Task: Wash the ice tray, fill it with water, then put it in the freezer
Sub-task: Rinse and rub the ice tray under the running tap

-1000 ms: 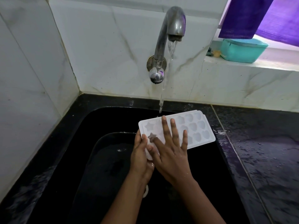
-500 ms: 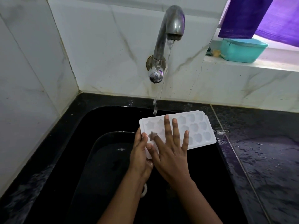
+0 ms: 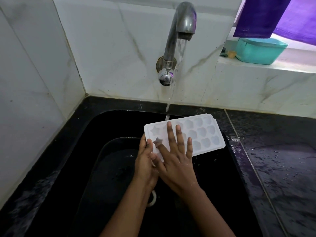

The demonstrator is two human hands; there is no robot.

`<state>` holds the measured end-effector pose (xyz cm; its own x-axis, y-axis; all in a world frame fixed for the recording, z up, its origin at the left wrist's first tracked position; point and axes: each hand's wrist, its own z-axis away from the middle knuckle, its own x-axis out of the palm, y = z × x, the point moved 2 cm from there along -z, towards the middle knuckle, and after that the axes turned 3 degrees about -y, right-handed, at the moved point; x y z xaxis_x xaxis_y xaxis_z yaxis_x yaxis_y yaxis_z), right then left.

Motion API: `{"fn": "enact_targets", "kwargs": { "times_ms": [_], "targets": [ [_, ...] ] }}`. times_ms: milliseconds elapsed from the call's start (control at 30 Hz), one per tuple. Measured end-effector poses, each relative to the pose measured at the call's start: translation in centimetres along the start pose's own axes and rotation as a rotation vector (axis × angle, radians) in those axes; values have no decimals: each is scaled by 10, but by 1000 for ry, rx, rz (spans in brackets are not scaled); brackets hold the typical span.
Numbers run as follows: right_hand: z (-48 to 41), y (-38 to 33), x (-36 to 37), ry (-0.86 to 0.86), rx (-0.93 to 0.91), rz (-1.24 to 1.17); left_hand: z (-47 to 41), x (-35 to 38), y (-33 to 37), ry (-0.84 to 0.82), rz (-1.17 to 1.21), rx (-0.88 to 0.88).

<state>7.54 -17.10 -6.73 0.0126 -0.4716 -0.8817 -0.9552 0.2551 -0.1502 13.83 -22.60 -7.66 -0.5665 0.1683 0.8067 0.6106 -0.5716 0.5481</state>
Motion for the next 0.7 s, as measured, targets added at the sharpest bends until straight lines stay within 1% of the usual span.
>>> {"fn": "enact_targets", "kwargs": {
  "times_ms": [67,133,200,300,400,500,567,700],
  "targets": [
    [-2,7,-8,26,-3,-65,0,0,0,10,35,5],
    [-1,13,-17,90,20,-127,-1,-1,1,30,46,12],
    [3,16,-21,148,27,-132,-2,-4,4,53,46,42],
    [8,15,-18,192,-5,-88,-3,-8,9,64,85,85],
    [8,10,-13,182,-40,-48,-5,-11,8,83,88,92],
    [10,4,-5,132,-48,-25,-5,-11,4,98,93,58],
    [11,3,-3,114,-50,-14,-4,-9,2,89,85,39],
    [10,-1,-2,128,-33,99,-3,-5,-2,40,103,26]
  ]
}}
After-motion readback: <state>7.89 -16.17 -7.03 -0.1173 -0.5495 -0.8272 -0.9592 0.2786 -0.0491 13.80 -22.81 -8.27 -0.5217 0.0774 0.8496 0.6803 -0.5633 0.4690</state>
